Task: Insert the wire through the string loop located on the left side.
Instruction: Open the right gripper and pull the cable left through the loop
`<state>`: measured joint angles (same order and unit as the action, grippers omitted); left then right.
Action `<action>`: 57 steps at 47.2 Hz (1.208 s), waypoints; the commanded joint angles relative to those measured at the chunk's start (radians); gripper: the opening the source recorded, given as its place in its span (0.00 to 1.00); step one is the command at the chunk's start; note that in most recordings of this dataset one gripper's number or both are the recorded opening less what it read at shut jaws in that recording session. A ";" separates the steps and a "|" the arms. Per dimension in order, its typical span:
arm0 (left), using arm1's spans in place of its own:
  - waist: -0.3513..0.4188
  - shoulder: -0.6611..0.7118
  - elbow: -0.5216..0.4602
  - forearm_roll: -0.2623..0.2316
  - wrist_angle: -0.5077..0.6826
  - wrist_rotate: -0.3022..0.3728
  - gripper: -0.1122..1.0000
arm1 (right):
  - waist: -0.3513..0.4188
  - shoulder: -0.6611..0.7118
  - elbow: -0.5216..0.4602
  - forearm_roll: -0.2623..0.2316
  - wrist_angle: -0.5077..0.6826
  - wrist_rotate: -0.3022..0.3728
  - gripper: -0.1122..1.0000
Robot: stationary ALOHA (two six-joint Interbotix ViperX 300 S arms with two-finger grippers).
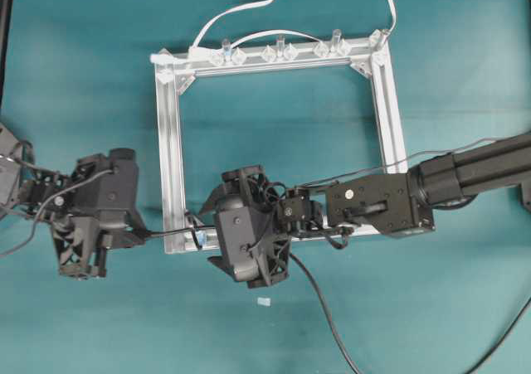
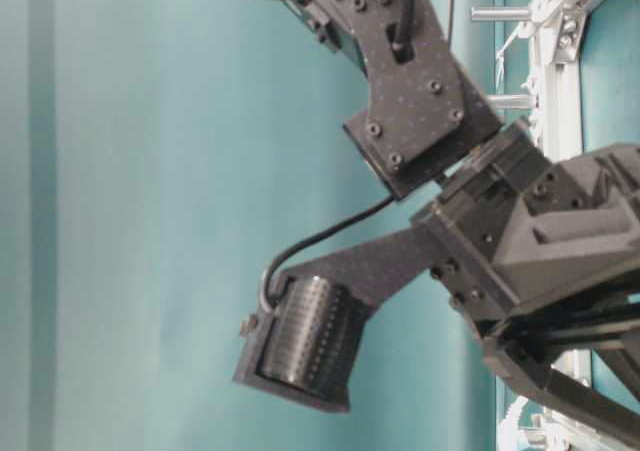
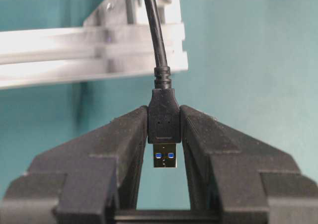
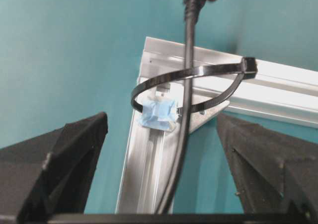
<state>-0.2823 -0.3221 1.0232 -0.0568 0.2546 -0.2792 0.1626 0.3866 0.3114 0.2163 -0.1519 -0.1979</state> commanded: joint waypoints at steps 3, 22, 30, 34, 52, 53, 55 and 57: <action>-0.015 -0.057 0.014 -0.003 0.018 -0.014 0.31 | 0.002 -0.023 -0.008 -0.003 -0.006 -0.002 0.92; -0.032 -0.161 0.067 -0.003 0.124 -0.015 0.31 | 0.002 -0.023 -0.008 -0.003 -0.003 -0.002 0.91; -0.032 -0.183 0.084 -0.005 0.140 -0.014 0.31 | 0.002 -0.023 -0.008 -0.003 -0.002 -0.002 0.91; -0.032 -0.179 0.084 -0.005 0.140 -0.014 0.31 | 0.002 -0.023 -0.008 -0.003 -0.002 -0.002 0.91; -0.038 -0.173 0.109 -0.005 0.084 -0.015 0.31 | 0.003 -0.023 -0.008 -0.003 -0.002 -0.002 0.91; -0.040 -0.173 0.109 -0.005 0.084 -0.014 0.31 | 0.002 -0.023 -0.008 -0.003 -0.002 -0.002 0.91; -0.041 -0.173 0.110 -0.005 0.083 -0.008 0.31 | 0.002 -0.023 -0.008 -0.003 -0.002 -0.002 0.91; -0.044 -0.170 0.114 -0.005 0.081 -0.008 0.31 | 0.002 -0.023 -0.008 -0.003 -0.003 -0.002 0.91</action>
<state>-0.3160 -0.4909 1.1413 -0.0598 0.3451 -0.2869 0.1626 0.3866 0.3129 0.2163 -0.1503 -0.1979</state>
